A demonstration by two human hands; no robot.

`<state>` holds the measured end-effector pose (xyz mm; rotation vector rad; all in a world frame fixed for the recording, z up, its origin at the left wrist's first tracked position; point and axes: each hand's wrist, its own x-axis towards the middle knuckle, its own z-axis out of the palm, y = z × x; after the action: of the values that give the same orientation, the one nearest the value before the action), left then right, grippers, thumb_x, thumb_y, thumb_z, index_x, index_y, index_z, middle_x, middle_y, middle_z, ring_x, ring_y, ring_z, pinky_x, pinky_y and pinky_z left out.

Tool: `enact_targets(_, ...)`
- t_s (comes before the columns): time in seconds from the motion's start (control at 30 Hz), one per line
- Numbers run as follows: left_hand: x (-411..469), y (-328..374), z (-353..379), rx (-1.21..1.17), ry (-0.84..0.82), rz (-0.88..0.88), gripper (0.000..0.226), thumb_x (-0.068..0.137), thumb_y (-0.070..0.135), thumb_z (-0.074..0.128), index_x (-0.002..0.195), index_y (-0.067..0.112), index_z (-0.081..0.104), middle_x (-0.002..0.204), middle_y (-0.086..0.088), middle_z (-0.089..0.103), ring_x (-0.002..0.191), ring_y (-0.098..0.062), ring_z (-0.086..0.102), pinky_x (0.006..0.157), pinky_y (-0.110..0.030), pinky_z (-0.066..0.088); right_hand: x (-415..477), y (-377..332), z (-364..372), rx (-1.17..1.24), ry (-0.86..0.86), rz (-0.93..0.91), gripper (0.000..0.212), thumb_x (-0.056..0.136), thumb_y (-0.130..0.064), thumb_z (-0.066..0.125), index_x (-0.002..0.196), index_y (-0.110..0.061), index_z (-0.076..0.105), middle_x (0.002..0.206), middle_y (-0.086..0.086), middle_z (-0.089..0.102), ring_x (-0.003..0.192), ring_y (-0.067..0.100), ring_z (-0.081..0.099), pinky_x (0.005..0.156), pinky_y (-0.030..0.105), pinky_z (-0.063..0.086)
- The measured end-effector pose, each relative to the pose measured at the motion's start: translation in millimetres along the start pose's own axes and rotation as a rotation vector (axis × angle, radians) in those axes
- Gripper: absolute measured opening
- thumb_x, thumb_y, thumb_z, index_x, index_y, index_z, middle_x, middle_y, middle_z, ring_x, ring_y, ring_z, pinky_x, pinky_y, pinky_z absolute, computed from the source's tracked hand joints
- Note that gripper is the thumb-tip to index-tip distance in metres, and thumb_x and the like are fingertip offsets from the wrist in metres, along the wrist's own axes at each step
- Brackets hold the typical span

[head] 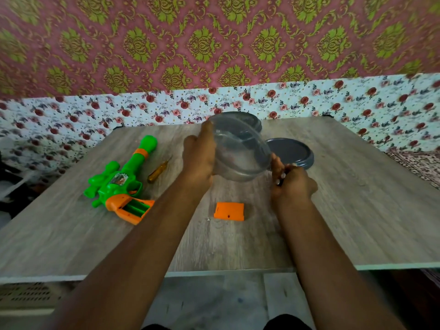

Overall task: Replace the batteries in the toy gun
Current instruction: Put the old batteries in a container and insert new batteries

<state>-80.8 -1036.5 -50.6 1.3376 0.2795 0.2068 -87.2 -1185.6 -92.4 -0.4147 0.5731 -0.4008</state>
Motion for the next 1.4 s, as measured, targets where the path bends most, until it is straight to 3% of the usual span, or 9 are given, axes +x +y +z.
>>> enact_targets(0.27,19.3,-35.0,-25.4,-0.090,0.038,-0.184,0.067,0.085,0.058,0.058,0.136,0.015,0.052,0.117,-0.020,0.069,0.095,-0.039,0.074,0.076,-0.065,0.060,17.1,5.3,-4.2,-0.234,-0.162,0.060,0.021,0.101,-0.003,0.044,0.085,-0.001,0.057,0.066,0.009,0.051,0.034,0.009,0.041,0.033,0.016,0.024)
enact_targets(0.43,25.0,-44.6,-20.0,0.094,0.096,-0.113,0.069,0.083,0.053,0.049,0.139,0.014,0.049,0.129,-0.014,0.063,0.109,-0.036,0.066,0.091,-0.057,0.057,11.8,3.3,-2.6,-0.272,-0.237,0.095,0.030,0.092,0.002,0.041,0.110,0.008,0.063,0.070,0.010,0.055,0.038,0.010,0.037,0.034,0.019,0.023)
enact_targets(0.53,14.4,-39.5,-13.8,0.286,0.123,-0.038,0.057,0.098,0.044,0.044,0.139,0.005,0.050,0.135,-0.014,0.057,0.118,-0.033,0.058,0.100,-0.045,0.051,11.3,2.9,-2.3,-0.285,-0.284,0.055,0.019,0.095,0.003,0.040,0.103,0.004,0.058,0.070,0.013,0.057,0.036,0.010,0.037,0.033,0.018,0.022)
enact_targets(0.6,16.9,-42.9,-10.7,0.431,0.170,0.034,0.046,0.105,0.032,0.041,0.134,-0.001,0.054,0.126,-0.015,0.058,0.110,-0.030,0.056,0.087,-0.034,0.043,11.3,2.7,-3.3,-0.347,-0.301,0.019,0.015,0.093,0.005,0.043,0.095,0.002,0.057,0.070,0.014,0.059,0.036,0.010,0.037,0.032,0.019,0.022)
enact_targets(0.77,22.5,-46.5,-3.1,0.648,0.243,0.105,0.041,0.104,0.030,0.040,0.127,0.002,0.057,0.130,-0.023,0.061,0.111,-0.037,0.060,0.086,-0.042,0.049,8.7,1.9,-3.5,-0.433,-0.295,-0.065,0.014,0.093,0.004,0.053,0.084,0.002,0.065,0.067,0.013,0.062,0.038,0.010,0.038,0.033,0.020,0.024)
enact_targets(0.9,21.3,-45.5,7.3,0.809,0.277,0.135,0.036,0.103,0.031,0.041,0.122,0.007,0.059,0.124,-0.016,0.064,0.112,-0.035,0.061,0.083,-0.040,0.042,8.7,0.4,-2.8,-0.398,-0.404,-0.031,0.024,0.095,-0.001,0.042,0.093,0.001,0.066,0.067,0.009,0.058,0.035,0.009,0.033,0.033,0.018,0.021)
enact_targets(1.13,24.0,-48.2,0.0,0.724,0.237,0.122,0.035,0.101,0.028,0.046,0.121,0.002,0.059,0.122,-0.022,0.063,0.111,-0.037,0.061,0.085,-0.039,0.049,7.8,3.2,-2.6,-0.401,-0.661,-0.019,0.028,0.100,0.000,0.038,0.108,0.009,0.063,0.073,0.014,0.061,0.033,0.009,0.030,0.034,0.017,0.023)
enact_targets(1.27,18.5,-49.8,-22.8,0.667,0.205,0.364,0.027,0.099,0.020,0.047,0.093,0.000,0.065,0.088,-0.014,0.065,0.092,-0.033,0.066,0.059,-0.032,0.035,-0.3,9.6,-2.6,-0.454,-0.774,0.032,0.030,0.100,-0.001,0.040,0.113,0.012,0.064,0.073,0.013,0.061,0.033,0.008,0.030,0.033,0.017,0.024)
enact_targets(1.4,0.2,-44.5,-56.1,0.602,0.227,0.710,0.030,0.099,0.018,0.046,0.099,0.005,0.073,0.092,-0.012,0.072,0.089,-0.021,0.064,0.077,-0.037,0.047,-19.4,14.4,-4.0,-0.561,-0.884,0.194,0.030,0.101,-0.006,0.040,0.109,0.003,0.068,0.070,0.007,0.056,0.033,0.005,0.028,0.033,0.017,0.020)
